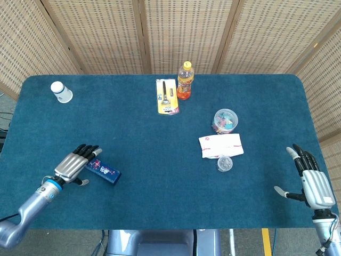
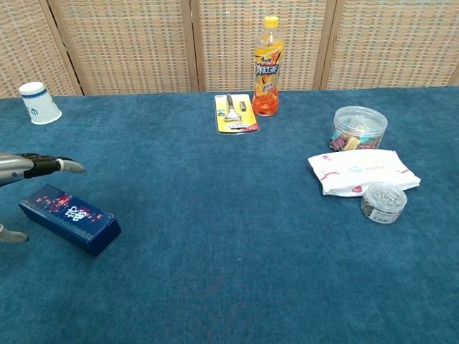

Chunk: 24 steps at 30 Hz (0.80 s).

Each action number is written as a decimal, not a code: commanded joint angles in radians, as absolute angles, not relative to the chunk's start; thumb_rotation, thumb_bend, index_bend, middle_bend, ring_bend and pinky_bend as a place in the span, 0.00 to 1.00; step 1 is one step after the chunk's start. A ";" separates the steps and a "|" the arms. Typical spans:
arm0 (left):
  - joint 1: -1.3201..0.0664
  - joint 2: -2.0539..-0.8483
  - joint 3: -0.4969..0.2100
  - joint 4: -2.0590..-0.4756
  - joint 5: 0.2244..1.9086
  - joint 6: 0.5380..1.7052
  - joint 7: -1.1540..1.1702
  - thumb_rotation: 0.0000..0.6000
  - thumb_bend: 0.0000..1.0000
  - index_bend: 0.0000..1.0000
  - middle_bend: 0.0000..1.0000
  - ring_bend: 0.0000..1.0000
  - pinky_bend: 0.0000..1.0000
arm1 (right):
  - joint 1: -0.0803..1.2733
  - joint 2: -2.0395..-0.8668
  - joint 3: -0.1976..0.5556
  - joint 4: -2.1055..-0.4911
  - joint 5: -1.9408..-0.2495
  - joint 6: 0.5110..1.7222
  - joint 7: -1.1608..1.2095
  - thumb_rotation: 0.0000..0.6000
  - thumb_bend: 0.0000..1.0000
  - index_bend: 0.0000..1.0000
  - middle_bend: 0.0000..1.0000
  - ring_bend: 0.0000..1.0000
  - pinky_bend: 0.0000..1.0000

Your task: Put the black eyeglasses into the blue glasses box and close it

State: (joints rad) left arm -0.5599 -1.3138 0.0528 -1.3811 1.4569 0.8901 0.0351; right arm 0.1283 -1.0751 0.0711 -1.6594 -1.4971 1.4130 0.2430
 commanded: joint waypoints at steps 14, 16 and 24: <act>-0.570 -1.445 0.008 -1.283 1.396 0.903 0.154 1.00 0.11 0.27 0.29 0.08 0.05 | 0.129 -1.074 0.071 -1.659 -1.498 1.412 0.247 1.00 0.00 0.00 0.00 0.00 0.00; -0.573 -1.451 0.004 -1.274 1.395 0.902 0.147 1.00 0.12 0.33 0.33 0.09 0.05 | 0.129 -1.075 0.071 -1.659 -1.498 1.413 0.246 1.00 0.00 0.00 0.00 0.00 0.00; -0.573 -1.464 0.001 -1.249 1.408 0.924 0.136 1.00 0.14 0.45 0.43 0.11 0.05 | 0.130 -1.075 0.072 -1.660 -1.496 1.411 0.246 1.00 0.00 0.00 0.00 0.00 0.00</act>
State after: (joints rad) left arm -0.5734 -1.4629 0.0007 -1.2506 1.4070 0.9224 0.1366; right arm 0.1296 -1.0746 0.0715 -1.6599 -1.4964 1.4110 0.2457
